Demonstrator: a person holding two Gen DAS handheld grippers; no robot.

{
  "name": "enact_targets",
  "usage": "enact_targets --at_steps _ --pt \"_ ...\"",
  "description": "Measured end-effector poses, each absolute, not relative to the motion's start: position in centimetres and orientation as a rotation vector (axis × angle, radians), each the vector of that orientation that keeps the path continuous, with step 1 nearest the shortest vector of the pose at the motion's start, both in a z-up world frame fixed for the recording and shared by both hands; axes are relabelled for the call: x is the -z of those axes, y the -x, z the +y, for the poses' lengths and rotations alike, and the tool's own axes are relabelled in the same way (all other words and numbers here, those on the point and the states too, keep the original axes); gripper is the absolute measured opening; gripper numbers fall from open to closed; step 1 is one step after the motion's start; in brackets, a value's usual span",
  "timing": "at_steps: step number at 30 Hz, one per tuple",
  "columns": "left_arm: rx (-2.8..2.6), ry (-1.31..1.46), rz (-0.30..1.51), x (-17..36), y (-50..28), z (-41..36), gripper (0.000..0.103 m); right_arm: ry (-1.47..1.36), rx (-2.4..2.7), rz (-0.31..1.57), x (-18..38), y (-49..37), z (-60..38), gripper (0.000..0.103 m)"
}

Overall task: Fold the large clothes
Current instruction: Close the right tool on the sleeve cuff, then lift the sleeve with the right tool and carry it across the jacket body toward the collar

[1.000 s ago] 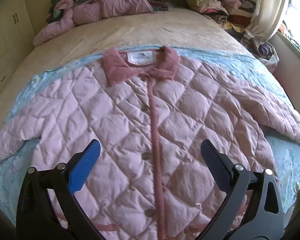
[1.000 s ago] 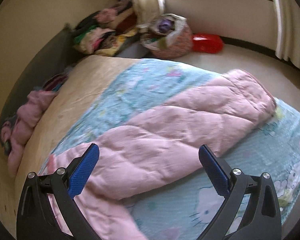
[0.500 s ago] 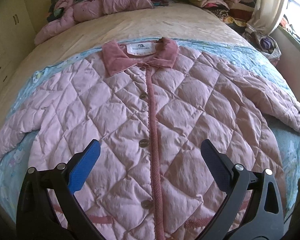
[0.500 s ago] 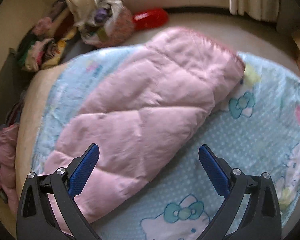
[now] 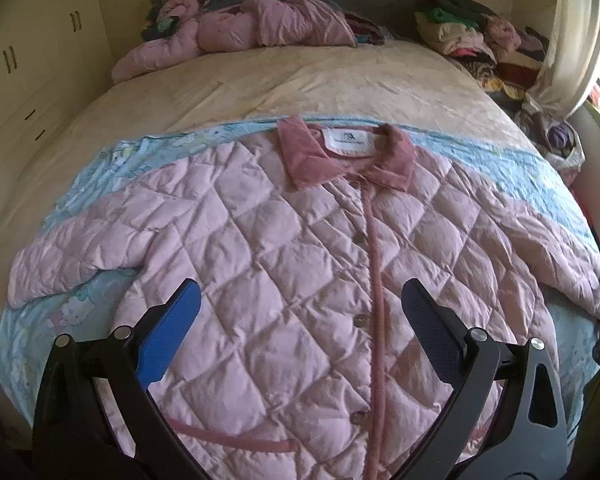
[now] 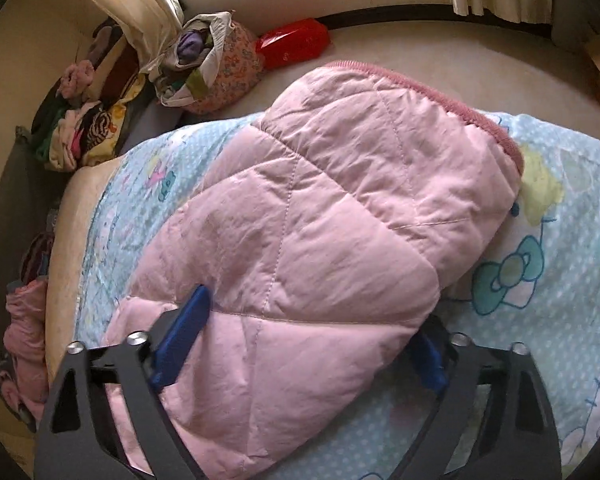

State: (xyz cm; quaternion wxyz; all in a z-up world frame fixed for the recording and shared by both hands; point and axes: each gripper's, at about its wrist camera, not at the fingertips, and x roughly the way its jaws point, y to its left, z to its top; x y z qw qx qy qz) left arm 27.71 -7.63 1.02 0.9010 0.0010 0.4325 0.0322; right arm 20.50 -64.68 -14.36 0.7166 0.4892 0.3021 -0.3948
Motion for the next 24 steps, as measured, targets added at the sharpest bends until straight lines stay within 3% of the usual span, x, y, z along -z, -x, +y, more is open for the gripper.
enact_targets --at_steps 3,6,11,17,24 --pt "-0.067 0.019 0.897 -1.1 -27.7 -6.5 0.094 -1.094 0.81 0.635 13.8 -20.5 -65.0 0.039" --pt "-0.063 0.028 0.897 -1.1 -27.6 -5.7 0.094 -1.073 0.736 0.598 12.1 -20.3 -64.6 0.026" --pt "-0.057 0.052 0.884 -1.7 -27.7 -4.4 0.094 -1.012 0.606 0.511 7.0 -20.5 -62.5 0.02" --pt "-0.06 0.051 0.887 -2.3 -28.1 -2.9 0.094 -0.865 0.441 0.411 -0.8 -21.6 -57.4 0.019" --pt "-0.105 0.068 0.868 -4.2 -28.9 -0.1 0.094 -0.791 0.272 0.352 -6.1 -23.0 -52.0 0.018"
